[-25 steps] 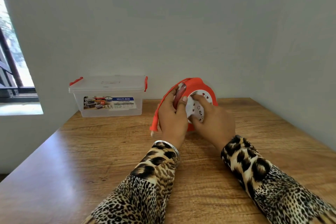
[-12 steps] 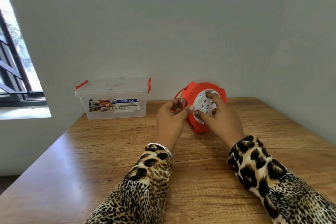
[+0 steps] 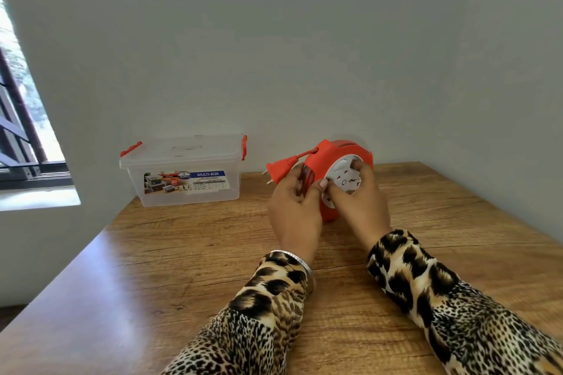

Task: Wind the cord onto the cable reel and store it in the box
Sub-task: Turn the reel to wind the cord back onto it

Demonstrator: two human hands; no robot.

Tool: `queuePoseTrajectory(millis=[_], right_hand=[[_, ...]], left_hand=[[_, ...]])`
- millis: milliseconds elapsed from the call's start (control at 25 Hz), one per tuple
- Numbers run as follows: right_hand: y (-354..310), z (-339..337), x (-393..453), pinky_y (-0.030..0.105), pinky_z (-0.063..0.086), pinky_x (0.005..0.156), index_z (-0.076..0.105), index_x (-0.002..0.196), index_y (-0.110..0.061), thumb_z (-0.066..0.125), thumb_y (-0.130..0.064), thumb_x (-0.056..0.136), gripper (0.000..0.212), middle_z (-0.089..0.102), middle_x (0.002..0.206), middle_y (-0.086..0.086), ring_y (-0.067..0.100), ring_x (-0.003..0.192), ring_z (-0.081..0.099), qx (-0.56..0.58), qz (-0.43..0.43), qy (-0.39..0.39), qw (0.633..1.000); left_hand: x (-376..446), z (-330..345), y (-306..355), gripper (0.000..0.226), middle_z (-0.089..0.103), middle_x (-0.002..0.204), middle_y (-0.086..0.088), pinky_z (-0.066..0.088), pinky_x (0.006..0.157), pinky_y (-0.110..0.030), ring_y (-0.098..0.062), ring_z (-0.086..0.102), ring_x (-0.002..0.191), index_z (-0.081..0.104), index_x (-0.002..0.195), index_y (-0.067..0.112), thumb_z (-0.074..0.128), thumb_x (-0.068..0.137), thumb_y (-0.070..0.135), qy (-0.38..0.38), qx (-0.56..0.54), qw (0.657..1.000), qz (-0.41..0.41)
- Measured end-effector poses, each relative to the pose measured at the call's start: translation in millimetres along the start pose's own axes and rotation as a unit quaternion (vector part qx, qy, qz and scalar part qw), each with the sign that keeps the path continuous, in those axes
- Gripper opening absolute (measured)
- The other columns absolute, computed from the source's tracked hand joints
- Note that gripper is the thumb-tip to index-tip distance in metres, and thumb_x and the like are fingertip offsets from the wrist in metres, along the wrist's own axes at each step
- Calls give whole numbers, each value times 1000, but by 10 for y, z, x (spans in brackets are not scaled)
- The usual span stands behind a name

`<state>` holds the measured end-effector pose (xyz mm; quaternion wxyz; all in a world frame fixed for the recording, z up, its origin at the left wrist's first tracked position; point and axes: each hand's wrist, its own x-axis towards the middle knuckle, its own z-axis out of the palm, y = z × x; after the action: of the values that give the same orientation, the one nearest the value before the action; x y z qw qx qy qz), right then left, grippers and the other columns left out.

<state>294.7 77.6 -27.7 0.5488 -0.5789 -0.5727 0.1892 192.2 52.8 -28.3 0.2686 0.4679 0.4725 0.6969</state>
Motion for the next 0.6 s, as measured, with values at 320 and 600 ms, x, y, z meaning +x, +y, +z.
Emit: queuePoseTrajectory(millis=[320,600], right_hand=[[-169,-146,65,16,31,34,60,108,-23,63,-34,84,26,62,90,5,3,36,48,309,254,-82,913],[-170,-234,91,22,26,47,58,91,-26,57,-45,86,19,63,68,-2,4,32,36,306,310,-147,888]], left_hand=[[-40,89,-15,47,70,110,15,56,91,-40,-6,66,102,63,125,33,77,80,30,-17,54,998,40],[-45,67,-36,45,71,105,10,59,85,-35,-5,68,97,65,122,27,78,79,26,-30,43,998,39]])
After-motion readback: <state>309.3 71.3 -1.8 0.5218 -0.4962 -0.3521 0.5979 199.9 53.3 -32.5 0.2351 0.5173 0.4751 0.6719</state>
